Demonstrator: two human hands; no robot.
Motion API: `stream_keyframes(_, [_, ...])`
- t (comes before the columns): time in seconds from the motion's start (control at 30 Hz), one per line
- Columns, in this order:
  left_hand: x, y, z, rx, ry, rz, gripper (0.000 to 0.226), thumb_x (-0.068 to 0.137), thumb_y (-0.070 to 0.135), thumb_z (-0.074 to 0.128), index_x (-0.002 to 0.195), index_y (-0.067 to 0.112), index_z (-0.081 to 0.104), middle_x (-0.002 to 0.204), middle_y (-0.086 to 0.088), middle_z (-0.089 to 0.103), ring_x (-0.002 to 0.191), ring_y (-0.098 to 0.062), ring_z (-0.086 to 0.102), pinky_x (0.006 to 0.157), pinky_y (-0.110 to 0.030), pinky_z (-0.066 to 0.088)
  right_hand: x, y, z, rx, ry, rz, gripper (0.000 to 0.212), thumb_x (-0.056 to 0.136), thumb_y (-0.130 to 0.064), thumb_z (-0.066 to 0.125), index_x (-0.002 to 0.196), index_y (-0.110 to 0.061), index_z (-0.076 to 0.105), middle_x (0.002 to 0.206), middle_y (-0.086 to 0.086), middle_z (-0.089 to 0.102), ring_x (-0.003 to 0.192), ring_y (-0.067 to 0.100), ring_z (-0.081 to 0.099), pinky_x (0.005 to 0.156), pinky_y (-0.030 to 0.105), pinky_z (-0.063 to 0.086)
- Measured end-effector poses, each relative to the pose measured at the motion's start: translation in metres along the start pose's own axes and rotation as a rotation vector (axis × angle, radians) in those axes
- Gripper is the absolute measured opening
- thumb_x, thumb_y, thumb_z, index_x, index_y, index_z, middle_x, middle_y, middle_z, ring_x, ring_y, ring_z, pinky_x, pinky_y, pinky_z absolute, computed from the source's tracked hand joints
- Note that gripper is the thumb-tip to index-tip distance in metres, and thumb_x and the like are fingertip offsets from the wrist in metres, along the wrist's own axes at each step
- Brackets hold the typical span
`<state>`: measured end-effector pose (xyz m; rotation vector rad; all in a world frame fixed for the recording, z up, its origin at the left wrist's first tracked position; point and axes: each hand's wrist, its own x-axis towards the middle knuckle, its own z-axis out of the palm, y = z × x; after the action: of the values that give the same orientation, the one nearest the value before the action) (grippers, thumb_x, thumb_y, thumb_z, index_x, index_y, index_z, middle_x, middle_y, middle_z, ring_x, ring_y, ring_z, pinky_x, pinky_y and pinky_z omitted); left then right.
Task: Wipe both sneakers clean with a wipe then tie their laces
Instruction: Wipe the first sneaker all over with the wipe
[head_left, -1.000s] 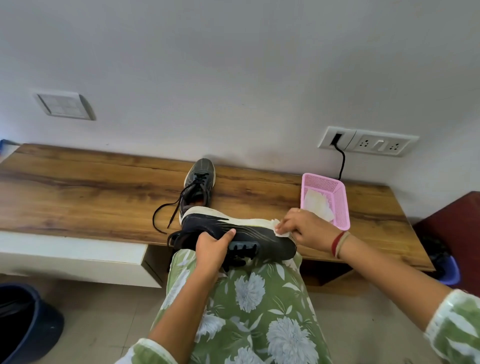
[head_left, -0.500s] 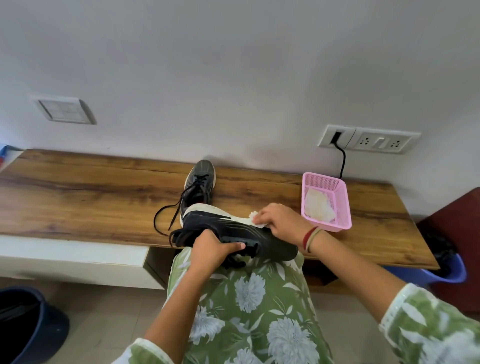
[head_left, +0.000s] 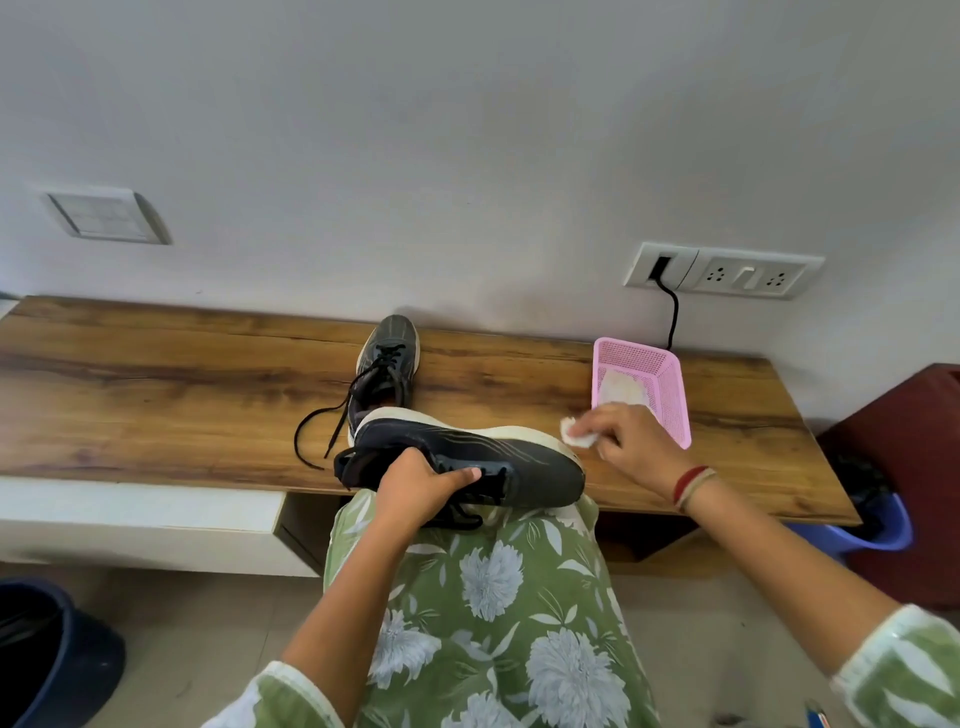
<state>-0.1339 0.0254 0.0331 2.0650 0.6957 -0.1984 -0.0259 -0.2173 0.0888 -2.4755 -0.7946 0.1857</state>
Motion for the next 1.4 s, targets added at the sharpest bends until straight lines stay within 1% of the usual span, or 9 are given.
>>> stream_keyframes(0.07, [0.002, -0.004, 0.0, -0.039, -0.005, -0.011, 0.057, 0.064, 0.053, 0.08, 0.082, 0.0, 0.067, 0.074, -0.014, 0.069, 0.068, -0.027, 0.066, 0.058, -0.037, 0.048, 0.014, -0.013, 0.01, 0.057, 0.059, -0.041, 0.031, 0.085, 0.004, 0.052, 0.107, -0.01, 0.069, 0.112, 0.005, 0.066, 0.102, 0.013, 0.054, 0.096, 0.029, 0.043])
stream_keyframes(0.23, [0.005, -0.004, -0.001, -0.026, -0.013, 0.007, 0.052, 0.067, 0.051, 0.079, 0.083, 0.003, 0.068, 0.073, -0.01, 0.069, 0.068, -0.023, 0.066, 0.062, -0.039, 0.052, 0.027, -0.014, 0.04, -0.069, -0.194, -0.091, 0.041, 0.089, 0.004, 0.045, 0.119, -0.016, 0.063, 0.125, -0.002, 0.059, 0.116, 0.016, 0.046, 0.104, 0.031, 0.034])
stream_keyframes(0.43, [0.011, 0.002, -0.003, 0.013, -0.023, -0.042, 0.052, 0.07, 0.049, 0.078, 0.059, 0.014, 0.041, 0.05, 0.001, 0.041, 0.046, -0.016, 0.04, 0.049, -0.028, 0.028, 0.001, 0.011, 0.032, -0.121, -0.136, -0.069, 0.037, 0.09, 0.002, 0.047, 0.12, -0.014, 0.062, 0.12, 0.0, 0.061, 0.108, 0.016, 0.049, 0.099, 0.027, 0.038])
stream_keyframes(0.6, [0.018, 0.005, -0.003, 0.041, -0.061, -0.022, 0.05, 0.068, 0.051, 0.079, 0.082, 0.004, 0.067, 0.075, -0.009, 0.071, 0.069, -0.022, 0.066, 0.066, -0.04, 0.053, -0.01, 0.023, 0.018, -0.161, -0.187, 0.011, 0.036, 0.089, 0.001, 0.048, 0.117, -0.015, 0.065, 0.114, 0.002, 0.063, 0.105, 0.015, 0.053, 0.099, 0.033, 0.041])
stream_keyframes(0.7, [0.02, 0.002, -0.001, 0.014, -0.066, -0.02, 0.052, 0.068, 0.05, 0.08, 0.091, 0.005, 0.069, 0.083, -0.009, 0.073, 0.077, -0.023, 0.068, 0.076, -0.042, 0.055, 0.013, 0.002, 0.012, -0.093, -0.08, 0.011, 0.031, 0.09, -0.003, 0.049, 0.111, -0.014, 0.068, 0.109, 0.004, 0.066, 0.101, 0.016, 0.055, 0.095, 0.029, 0.042])
stream_keyframes(0.77, [0.021, 0.0, -0.001, 0.019, -0.071, -0.029, 0.058, 0.067, 0.052, 0.079, 0.092, 0.001, 0.068, 0.085, -0.013, 0.072, 0.079, -0.028, 0.068, 0.071, -0.04, 0.054, 0.033, -0.014, 0.02, 0.004, -0.029, -0.015, 0.034, 0.089, 0.001, 0.047, 0.112, -0.013, 0.067, 0.113, 0.003, 0.065, 0.106, 0.017, 0.054, 0.097, 0.031, 0.041])
stream_keyframes(0.93, [0.019, -0.002, -0.003, 0.042, -0.066, -0.064, 0.052, 0.068, 0.052, 0.079, 0.077, 0.003, 0.061, 0.066, -0.005, 0.061, 0.061, -0.021, 0.058, 0.056, -0.031, 0.04, 0.045, -0.017, 0.047, -0.092, -0.257, -0.076, 0.044, 0.086, 0.004, 0.043, 0.114, -0.02, 0.067, 0.115, 0.001, 0.063, 0.107, 0.018, 0.052, 0.096, 0.038, 0.042])
stream_keyframes(1.27, [0.031, 0.008, -0.006, 0.09, -0.13, -0.04, 0.045, 0.07, 0.049, 0.079, 0.092, 0.011, 0.068, 0.082, -0.001, 0.07, 0.079, -0.018, 0.065, 0.074, -0.035, 0.055, -0.008, 0.025, 0.02, -0.018, -0.144, 0.092, 0.034, 0.087, 0.004, 0.05, 0.11, -0.012, 0.069, 0.108, 0.005, 0.067, 0.1, 0.017, 0.058, 0.097, 0.035, 0.045])
stream_keyframes(1.4, [0.029, 0.007, -0.005, 0.084, -0.109, -0.064, 0.046, 0.07, 0.048, 0.079, 0.087, 0.008, 0.066, 0.077, -0.005, 0.068, 0.076, -0.021, 0.065, 0.07, -0.035, 0.053, 0.018, -0.001, 0.023, 0.098, 0.008, 0.08, 0.035, 0.085, 0.008, 0.048, 0.107, -0.008, 0.069, 0.109, 0.005, 0.066, 0.1, 0.015, 0.056, 0.095, 0.024, 0.041])
